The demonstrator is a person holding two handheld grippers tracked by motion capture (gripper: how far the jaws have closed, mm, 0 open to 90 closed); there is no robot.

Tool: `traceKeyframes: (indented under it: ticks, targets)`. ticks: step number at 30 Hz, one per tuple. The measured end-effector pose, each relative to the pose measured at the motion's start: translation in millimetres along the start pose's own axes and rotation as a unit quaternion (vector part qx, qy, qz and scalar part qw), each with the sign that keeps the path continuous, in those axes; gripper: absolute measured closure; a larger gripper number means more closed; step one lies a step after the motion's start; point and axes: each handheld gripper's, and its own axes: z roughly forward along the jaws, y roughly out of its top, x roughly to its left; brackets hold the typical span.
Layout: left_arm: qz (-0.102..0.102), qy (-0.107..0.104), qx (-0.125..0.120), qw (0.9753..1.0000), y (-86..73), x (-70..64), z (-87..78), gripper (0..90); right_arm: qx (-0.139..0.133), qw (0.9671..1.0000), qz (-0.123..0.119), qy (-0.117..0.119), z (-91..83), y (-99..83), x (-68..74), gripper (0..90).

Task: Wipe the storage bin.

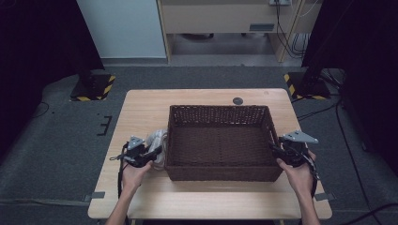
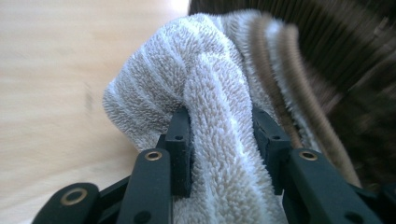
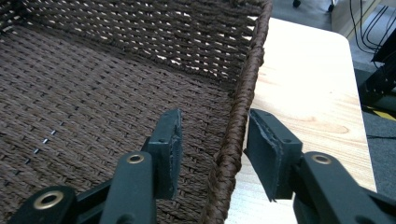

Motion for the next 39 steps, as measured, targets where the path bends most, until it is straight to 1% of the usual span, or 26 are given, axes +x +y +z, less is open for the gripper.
traceKeyframes:
  ticks: [2,4,5,7,8,9,10,11,12,13,14,15,16,18,19,20,21,22,23,26,28,30,32,34,35,39]
  targets:
    - [-0.011,-0.003,-0.031,0.9995,4.5,2.2,-15.4,63.5,-0.003,1.0,0.001,0.002,-3.2,0.7,-0.5,54.1]
    - [-0.024,-0.018,-0.063,0.9976,8.3,3.4,-30.4,63.5,-0.006,1.0,0.001,0.003,-5.1,1.2,-0.7,53.9]
    - [-0.026,-0.023,-0.074,0.9967,10.1,3.0,-37.4,63.5,-0.008,1.0,0.001,0.004,-7.2,1.6,-1.0,53.9]
    - [-0.024,-0.036,-0.092,0.9948,12.1,-1.5,-48.4,63.5,-0.009,0.9999,0.002,0.005,-11.1,1.8,-1.6,54.6]
    - [-0.022,-0.044,-0.095,0.9942,12.1,-5.1,-52.4,63.4,-0.001,1.0,0.004,0.005,-12.7,0.8,-1.7,57.0]
    - [-0.019,-0.052,-0.097,0.9937,11.0,-9.3,-55.4,63.4,-0.001,1.0,0.004,0.005,-12.7,0.8,-1.7,57.0]
    - [-0.014,-0.056,-0.095,0.9938,9.5,-13.6,-57.4,63.4,0.011,0.9999,0.004,0.01,-12.2,-1.2,-1.3,62.6]
    - [-0.011,-0.058,-0.092,0.994,7.5,-17.4,-58.1,63.4,0.011,0.9999,0.004,0.01,-12.2,-1.2,-1.3,62.6]
    - [-0.01,-0.059,-0.087,0.9944,5.1,-20.6,-57.6,63.4,0.018,0.9998,0.003,0.011,-11.5,-2.2,-0.5,64.0]
    - [-0.009,-0.059,-0.082,0.9948,2.7,-23.0,-55.9,63.3,0.019,0.9998,-0.002,0.002,-10.8,-2.7,0.7,67.1]
    - [-0.007,-0.059,-0.08,0.9951,0.9,-24.1,-53.5,63.4,0.023,0.9997,-0.003,-0.004,-11.1,-2.5,1.8,69.7]
    - [-0.007,-0.058,-0.078,0.9953,0.3,-24.5,-51.0,63.4,0.02,0.9997,-0.004,-0.017,-11.3,-2.8,3.4,74.0]
    - [-0.009,-0.059,-0.077,0.9952,0.9,-24.0,-48.8,63.4,0.018,0.9996,-0.003,-0.024,-11.0,-3.3,4.8,74.9]
    - [-0.007,-0.053,-0.079,0.9954,4.5,-22.9,-45.0,63.4,0.017,0.9996,0.001,-0.024,-11.2,-3.1,5.2,76.3]
    - [-0.005,-0.048,-0.08,0.9956,5.8,-22.1,-43.7,63.4,0.017,0.9997,0.005,-0.016,-11.2,-2.5,4.9,76.8]
    - [-0.005,-0.043,-0.08,0.9958,6.5,-20.8,-42.9,63.5,0.014,0.9998,0.01,-0.004,-9.8,-2.0,6.1,76.8]
    - [-0.011,-0.042,-0.081,0.9957,6.8,-18.3,-42.1,63.5,0.014,0.9998,0.01,-0.004,-9.8,-2.0,6.1,76.8]
    - [-0.02,-0.047,-0.08,0.9955,5.8,-15.0,-41.4,63.5,0.014,0.9999,0.008,-0.004,-8.5,-1.1,7.6,76.5]
    - [-0.022,-0.049,-0.077,0.9956,4.7,-14.0,-41.1,63.4,0.013,0.9998,0.0,-0.013,-4.7,0.7,10.3,75.7]
    - [-0.023,-0.045,-0.066,0.9965,-1.3,-12.0,-39.5,63.3,0.013,0.9998,-0.002,-0.017,-3.1,1.7,11.2,75.1]
    - [-0.023,-0.042,-0.057,0.9972,-5.8,-11.8,-36.4,63.2,0.011,0.9998,0.001,-0.013,-3.3,0.8,10.8,73.9]
    - [-0.021,-0.037,-0.04,0.9983,-11.5,-11.8,-31.7,63.1,0.01,0.9999,0.001,-0.011,-3.8,-0.2,10.7,72.8]
    - [-0.013,-0.031,-0.015,0.9993,-18.4,-12.1,-25.4,63.1,0.009,0.9999,-0.001,-0.01,-3.8,-0.2,10.4,72.6]
    - [-0.005,-0.026,0.006,0.9996,-24.2,-13.5,-19.8,63.1,0.009,0.9999,0.0,-0.009,-3.9,-0.4,10.4,72.4]
    - [0.003,-0.019,0.019,0.9996,-28.6,-15.2,-14.0,63.1,0.008,0.9999,0.003,-0.007,-3.9,-0.5,10.1,72.1]
    - [0.003,-0.017,0.021,0.9996,-28.3,-13.9,-12.0,63.1,0.007,1.0,0.002,-0.007,-3.8,-0.6,9.8,71.3]
